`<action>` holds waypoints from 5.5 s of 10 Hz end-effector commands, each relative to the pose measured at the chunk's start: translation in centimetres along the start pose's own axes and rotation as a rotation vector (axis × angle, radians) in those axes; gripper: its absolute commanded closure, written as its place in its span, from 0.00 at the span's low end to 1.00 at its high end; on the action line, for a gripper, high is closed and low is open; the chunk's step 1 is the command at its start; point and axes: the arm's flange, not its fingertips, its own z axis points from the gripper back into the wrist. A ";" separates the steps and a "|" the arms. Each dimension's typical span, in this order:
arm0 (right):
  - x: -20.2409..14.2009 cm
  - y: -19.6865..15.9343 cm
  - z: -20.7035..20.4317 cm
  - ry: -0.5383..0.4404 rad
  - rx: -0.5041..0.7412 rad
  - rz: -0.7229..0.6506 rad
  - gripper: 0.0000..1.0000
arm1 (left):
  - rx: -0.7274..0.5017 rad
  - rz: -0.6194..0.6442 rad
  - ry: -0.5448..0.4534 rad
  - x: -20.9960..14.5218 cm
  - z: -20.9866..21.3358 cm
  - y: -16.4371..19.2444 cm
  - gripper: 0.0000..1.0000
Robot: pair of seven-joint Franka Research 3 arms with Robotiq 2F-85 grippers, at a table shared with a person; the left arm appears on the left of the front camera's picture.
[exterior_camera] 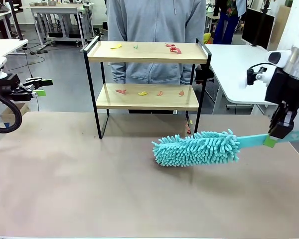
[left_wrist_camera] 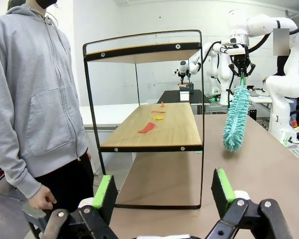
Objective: Clean the shelf.
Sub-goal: Clean the specific section of the Shelf indicated by the human with the Duster.
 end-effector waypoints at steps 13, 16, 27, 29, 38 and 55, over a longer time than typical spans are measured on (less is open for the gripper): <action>0.1 0.0 0.4 -0.014 0.002 -0.007 0.87 | 0.003 -0.013 -0.004 0.3 0.0 -0.1 0.00; 0.1 0.0 0.4 -0.014 0.002 -0.007 0.87 | 0.003 -0.013 -0.004 0.3 0.0 -0.1 0.00; 0.1 0.0 0.4 -0.014 0.002 -0.007 0.87 | 0.003 -0.013 -0.004 0.3 0.0 -0.1 0.00; 0.1 0.0 0.4 -0.014 0.002 -0.007 0.87 | 0.003 -0.013 -0.004 0.3 0.0 -0.1 0.00; 1.3 4.7 7.2 -0.159 0.107 -0.055 0.87 | 0.003 -0.013 -0.004 0.3 0.0 -0.1 0.00; 14.8 16.8 16.4 -0.683 0.224 -0.401 0.87 | 0.003 -0.013 -0.004 0.3 0.0 -0.1 0.00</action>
